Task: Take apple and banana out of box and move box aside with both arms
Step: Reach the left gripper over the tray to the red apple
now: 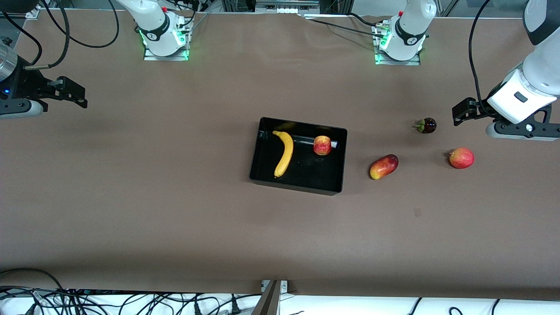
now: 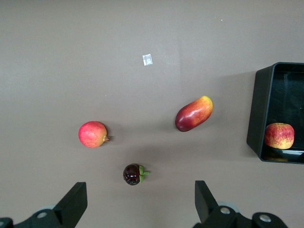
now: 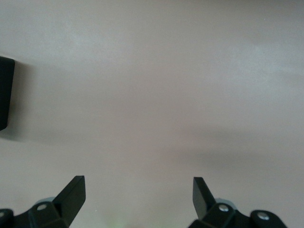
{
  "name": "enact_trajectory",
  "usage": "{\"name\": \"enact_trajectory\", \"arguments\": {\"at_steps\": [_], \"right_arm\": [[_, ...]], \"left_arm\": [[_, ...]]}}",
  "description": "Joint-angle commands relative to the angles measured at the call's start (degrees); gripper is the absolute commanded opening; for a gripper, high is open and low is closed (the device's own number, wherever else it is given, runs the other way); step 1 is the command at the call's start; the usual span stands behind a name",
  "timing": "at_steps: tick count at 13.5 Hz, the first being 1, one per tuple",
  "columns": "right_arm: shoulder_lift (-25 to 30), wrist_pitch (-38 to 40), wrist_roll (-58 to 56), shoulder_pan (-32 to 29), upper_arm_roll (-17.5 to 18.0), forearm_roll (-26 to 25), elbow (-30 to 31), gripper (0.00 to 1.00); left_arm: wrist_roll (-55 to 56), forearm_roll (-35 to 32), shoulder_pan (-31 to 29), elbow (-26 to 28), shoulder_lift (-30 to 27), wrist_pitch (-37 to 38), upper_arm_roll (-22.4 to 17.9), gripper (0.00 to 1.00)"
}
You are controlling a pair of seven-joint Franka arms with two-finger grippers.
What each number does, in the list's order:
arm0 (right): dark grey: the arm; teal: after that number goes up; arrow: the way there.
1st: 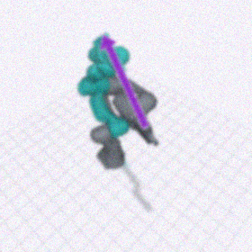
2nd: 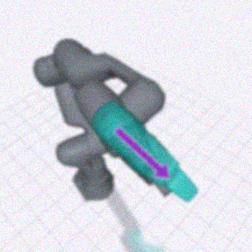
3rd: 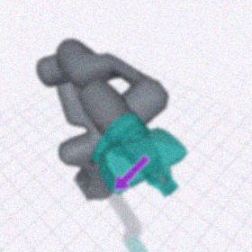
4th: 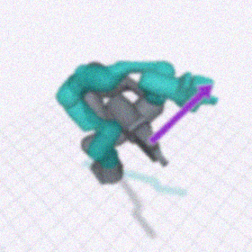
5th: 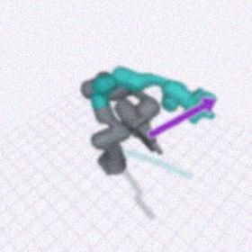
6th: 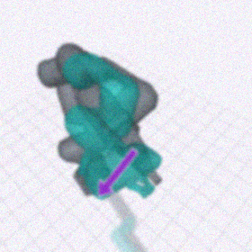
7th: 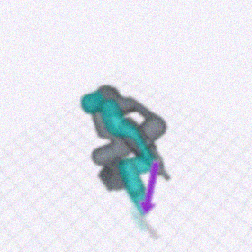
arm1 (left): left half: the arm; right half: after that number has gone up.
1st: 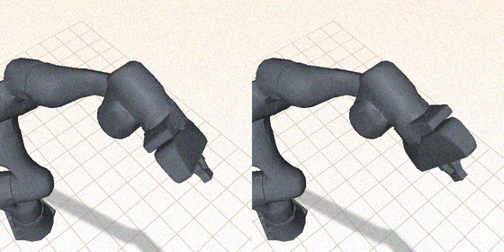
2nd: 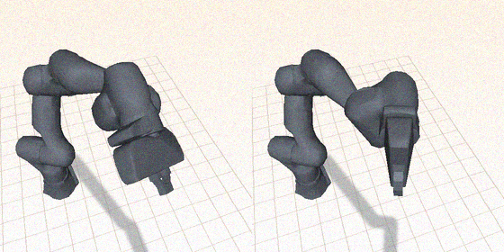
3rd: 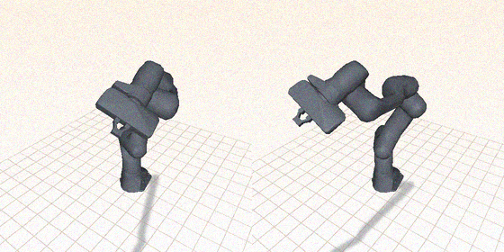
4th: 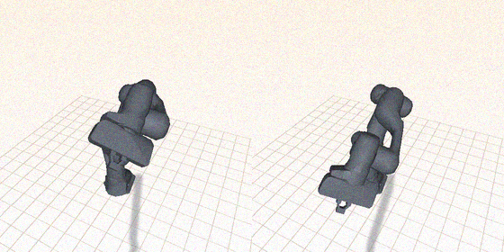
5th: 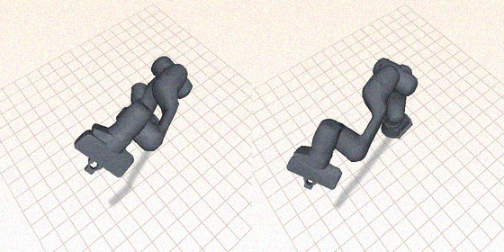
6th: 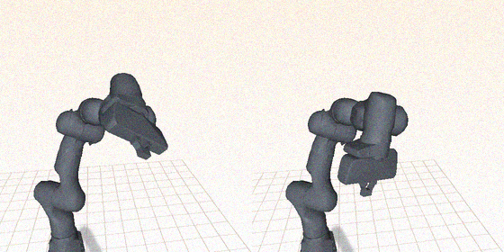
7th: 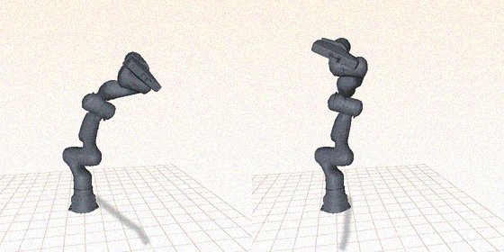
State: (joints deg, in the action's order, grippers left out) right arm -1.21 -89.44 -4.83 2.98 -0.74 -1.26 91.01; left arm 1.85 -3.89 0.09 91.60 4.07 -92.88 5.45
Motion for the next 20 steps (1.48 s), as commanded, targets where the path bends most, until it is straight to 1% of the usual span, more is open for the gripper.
{"name": "enact_trajectory", "arguments": {"at_steps": [1, 9, 12, 13, 15, 18, 19, 20], "right_arm": [[-0.46, 0.23, 0.35, -0.87, 0.83, -0.85, -1.1, 1.0], [-0.46, 0.23, 0.35, -0.87, 0.83, -0.85, -1.1, 1.0], [-0.46, 0.23, 0.35, -0.87, 0.83, -0.93, -1.1, 1.0], [-0.46, 0.23, 0.35, -0.87, 0.83, -0.85, -1.1, 1.0], [-0.38, 0.23, 0.35, -0.87, 0.83, -0.93, -1.1, 1.0], [-0.46, 0.23, 0.35, -0.87, 0.83, -0.93, -1.1, 1.0], [-0.46, 0.23, 0.26, -0.87, 0.83, -0.93, -1.1, 1.0], [-0.46, 0.23, 0.35, -0.87, 0.83, -0.93, -1.1, 1.0]], "left_arm": [[-0.35, 1.34, 0.0, -1.86, 0.68, 1.47, 0.0, 1.0], [-0.26, 1.43, 0.0, -1.95, 0.68, 2.61, 0.62, 1.0], [-0.18, 1.52, 0.0, -1.95, 0.59, 4.1, 2.55, 1.0], [-0.18, 1.69, 0.0, -1.86, 0.59, 5.33, 3.42, 1.0], [-0.18, 1.69, -0.09, -1.86, 0.33, 10.67, 6.23, 1.0], [0.09, 1.6, -0.09, -1.17, 0.5, 19.9, 12.99, 1.0], [0.09, 1.34, 0.0, -0.12, 1.63, 19.84, 15.1, 1.0], [0.44, 0.91, 0.0, -0.28, 4.86, 18.28, 16.51, 1.0]]}}
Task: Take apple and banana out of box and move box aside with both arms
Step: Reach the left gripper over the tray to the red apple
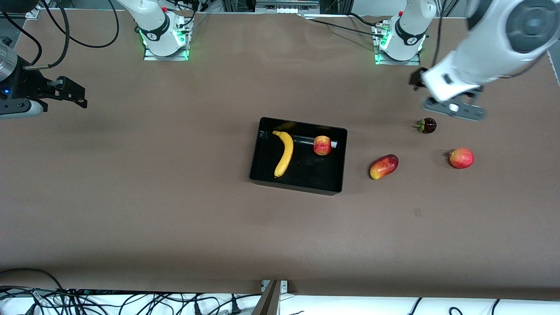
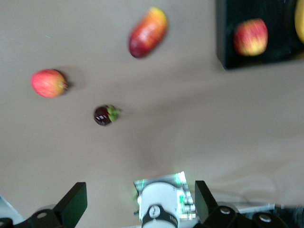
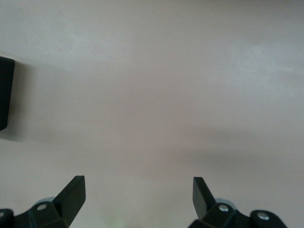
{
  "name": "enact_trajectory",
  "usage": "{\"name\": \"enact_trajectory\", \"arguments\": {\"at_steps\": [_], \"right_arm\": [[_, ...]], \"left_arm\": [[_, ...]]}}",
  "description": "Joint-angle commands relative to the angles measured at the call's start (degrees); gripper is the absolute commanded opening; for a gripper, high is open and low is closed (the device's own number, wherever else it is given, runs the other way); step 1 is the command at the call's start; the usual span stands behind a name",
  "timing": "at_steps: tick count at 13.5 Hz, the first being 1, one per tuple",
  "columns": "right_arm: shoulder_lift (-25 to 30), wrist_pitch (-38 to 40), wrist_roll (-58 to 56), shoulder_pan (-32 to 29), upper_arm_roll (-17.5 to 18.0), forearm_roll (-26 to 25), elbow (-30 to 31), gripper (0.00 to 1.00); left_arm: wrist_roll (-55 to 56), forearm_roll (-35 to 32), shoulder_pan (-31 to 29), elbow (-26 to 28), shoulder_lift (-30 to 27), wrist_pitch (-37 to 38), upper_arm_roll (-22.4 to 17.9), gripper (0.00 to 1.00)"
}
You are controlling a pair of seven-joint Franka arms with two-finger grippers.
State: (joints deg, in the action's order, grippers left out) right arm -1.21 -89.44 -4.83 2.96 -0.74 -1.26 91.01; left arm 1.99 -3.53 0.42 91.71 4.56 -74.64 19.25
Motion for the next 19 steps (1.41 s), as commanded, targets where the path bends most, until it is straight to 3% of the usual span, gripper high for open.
{"name": "enact_trajectory", "arguments": {"at_steps": [1, 4, 7, 9, 12, 14, 19], "right_arm": [[-0.46, 0.23, 0.26, -0.85, 0.83, -0.93, -1.1, 1.0], [-0.46, 0.23, 0.35, -0.93, 0.83, -0.93, -1.1, 1.0], [-0.46, 0.23, 0.26, -1.11, 0.83, -0.85, -1.1, 1.0], [-0.46, 0.23, 0.35, -1.11, 0.83, -0.85, -1.1, 1.0], [-0.46, 0.23, 0.35, -1.11, 0.83, -0.85, -1.1, 1.0], [-0.46, 0.23, 0.35, -1.11, 0.83, -0.85, -1.1, 1.0], [-0.46, 0.23, 0.35, -1.11, 0.83, -0.85, -1.1, 1.0]], "left_arm": [[1.51, 1.24, -0.42, -0.65, 6.58, -2.24, 3.07, 1.0], [8.34, 1.16, 2.02, -0.66, 11.77, -12.15, 3.33, 1.0], [27.92, -2.25, 8.09, -0.74, 17.31, -23.14, 3.16, 1.0], [35.24, -4.63, 9.76, -1.88, 21.61, -28.52, 3.25, 1.0], [47.62, -12.16, 17.13, -3.12, 27.07, -30.03, 2.63, 1.0], [52.83, -18.07, 18.38, -3.12, 30.84, -30.21, 2.89, 1.0], [56.28, -22.12, 20.93, -2.68, 35.51, -36.62, 2.81, 1.0]]}}
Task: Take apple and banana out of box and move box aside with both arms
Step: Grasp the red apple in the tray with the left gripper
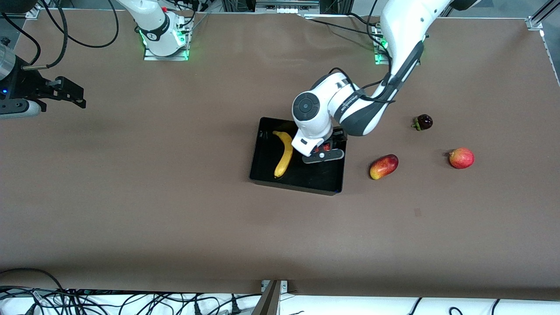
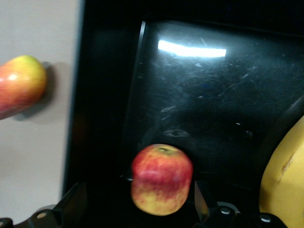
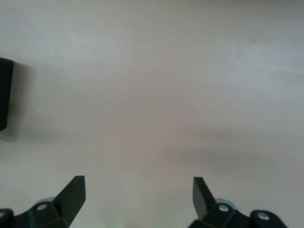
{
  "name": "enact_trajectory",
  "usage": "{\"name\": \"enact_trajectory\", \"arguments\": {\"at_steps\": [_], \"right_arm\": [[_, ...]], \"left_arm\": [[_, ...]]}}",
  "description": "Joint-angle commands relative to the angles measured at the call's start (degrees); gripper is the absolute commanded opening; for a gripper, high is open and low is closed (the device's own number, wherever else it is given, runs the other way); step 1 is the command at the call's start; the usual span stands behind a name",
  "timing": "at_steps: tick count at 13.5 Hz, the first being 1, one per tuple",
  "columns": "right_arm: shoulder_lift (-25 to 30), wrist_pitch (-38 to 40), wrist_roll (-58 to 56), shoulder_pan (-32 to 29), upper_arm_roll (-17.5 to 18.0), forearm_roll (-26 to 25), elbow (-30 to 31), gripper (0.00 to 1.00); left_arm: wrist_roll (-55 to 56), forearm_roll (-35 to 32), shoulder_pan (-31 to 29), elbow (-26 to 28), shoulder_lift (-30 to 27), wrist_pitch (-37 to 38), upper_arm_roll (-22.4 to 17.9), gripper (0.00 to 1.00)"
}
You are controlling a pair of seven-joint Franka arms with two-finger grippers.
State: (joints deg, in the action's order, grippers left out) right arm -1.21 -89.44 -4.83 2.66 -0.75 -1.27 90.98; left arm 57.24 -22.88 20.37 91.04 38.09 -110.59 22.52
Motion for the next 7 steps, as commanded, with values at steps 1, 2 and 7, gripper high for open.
{"name": "enact_trajectory", "arguments": {"at_steps": [1, 2, 7], "right_arm": [[-0.46, 0.23, 0.35, -0.82, 0.84, -0.84, -1.07, 1.0], [-0.46, 0.23, 0.35, -0.82, 0.84, -0.84, -1.07, 1.0], [-0.46, 0.23, 0.35, -0.82, 0.84, -0.84, -1.07, 1.0]], "left_arm": [[1.12, -4.18, 1.08, -1.83, 2.77, -1.89, -0.46, 1.0], [1.03, -4.71, 1.16, -1.74, 3.56, -2.78, -0.46, 1.0], [0.33, -4.72, 1.6, -1.39, 6.11, -3.05, -0.37, 1.0]]}}
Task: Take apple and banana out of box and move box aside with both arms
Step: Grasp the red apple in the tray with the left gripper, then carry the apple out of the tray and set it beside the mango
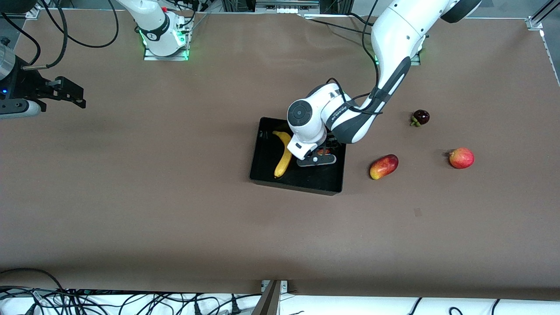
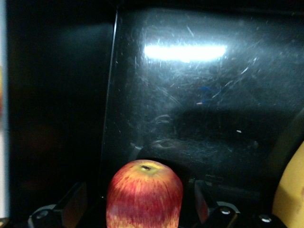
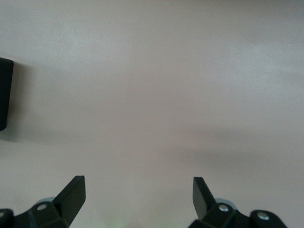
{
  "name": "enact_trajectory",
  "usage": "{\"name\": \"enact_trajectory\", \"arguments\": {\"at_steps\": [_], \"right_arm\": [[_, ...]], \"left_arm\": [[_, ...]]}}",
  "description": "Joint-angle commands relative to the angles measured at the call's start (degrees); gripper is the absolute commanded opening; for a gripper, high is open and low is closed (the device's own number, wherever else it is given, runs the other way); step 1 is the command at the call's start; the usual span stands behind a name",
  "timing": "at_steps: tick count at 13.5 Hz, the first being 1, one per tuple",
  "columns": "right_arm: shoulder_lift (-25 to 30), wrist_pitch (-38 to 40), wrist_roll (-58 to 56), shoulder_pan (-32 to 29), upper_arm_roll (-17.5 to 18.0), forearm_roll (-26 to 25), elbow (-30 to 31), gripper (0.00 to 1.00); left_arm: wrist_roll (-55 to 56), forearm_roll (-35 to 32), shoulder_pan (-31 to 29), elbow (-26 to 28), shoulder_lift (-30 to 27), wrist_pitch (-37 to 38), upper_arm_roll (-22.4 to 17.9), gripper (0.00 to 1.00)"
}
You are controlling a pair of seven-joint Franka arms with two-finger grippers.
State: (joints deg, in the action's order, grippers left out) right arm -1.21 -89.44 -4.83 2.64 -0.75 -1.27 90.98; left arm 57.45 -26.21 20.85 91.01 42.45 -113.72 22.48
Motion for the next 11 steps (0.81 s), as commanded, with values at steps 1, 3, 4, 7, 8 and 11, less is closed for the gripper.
{"name": "enact_trajectory", "arguments": {"at_steps": [1, 3, 4, 7, 8, 11], "right_arm": [[-0.46, 0.23, 0.35, -0.8, 0.84, -0.84, -1.07, 1.0], [-0.46, 0.23, 0.35, -0.8, 0.84, -0.84, -1.07, 1.0], [-0.46, 0.23, 0.26, -0.8, 0.84, -0.84, -1.07, 1.0], [-0.46, 0.23, 0.35, -0.8, 0.84, -0.84, -1.07, 1.0], [-0.46, 0.23, 0.26, -0.8, 0.84, -0.84, -1.07, 1.0], [-0.46, 0.23, 0.35, -0.8, 0.84, -0.84, -1.07, 1.0]], "left_arm": [[0.11, -1.38, 1.3, -1.36, 2.72, 0.08, -0.33, 1.0], [-0.5, -1.47, 1.3, -1.36, 3.17, -0.01, -0.33, 1.0], [-2.5, -1.39, 1.04, -1.36, 3.25, 0.08, -0.33, 0.81], [-5.07, -0.51, 0.6, -1.88, 2.91, 0.51, -0.33, 0.16], [-5.25, -0.33, 0.43, -2.15, 2.47, 0.69, -0.33, 0.15], [-5.25, 1.76, -1.85, -2.5, -0.95, 1.83, 0.28, 0.17]]}}
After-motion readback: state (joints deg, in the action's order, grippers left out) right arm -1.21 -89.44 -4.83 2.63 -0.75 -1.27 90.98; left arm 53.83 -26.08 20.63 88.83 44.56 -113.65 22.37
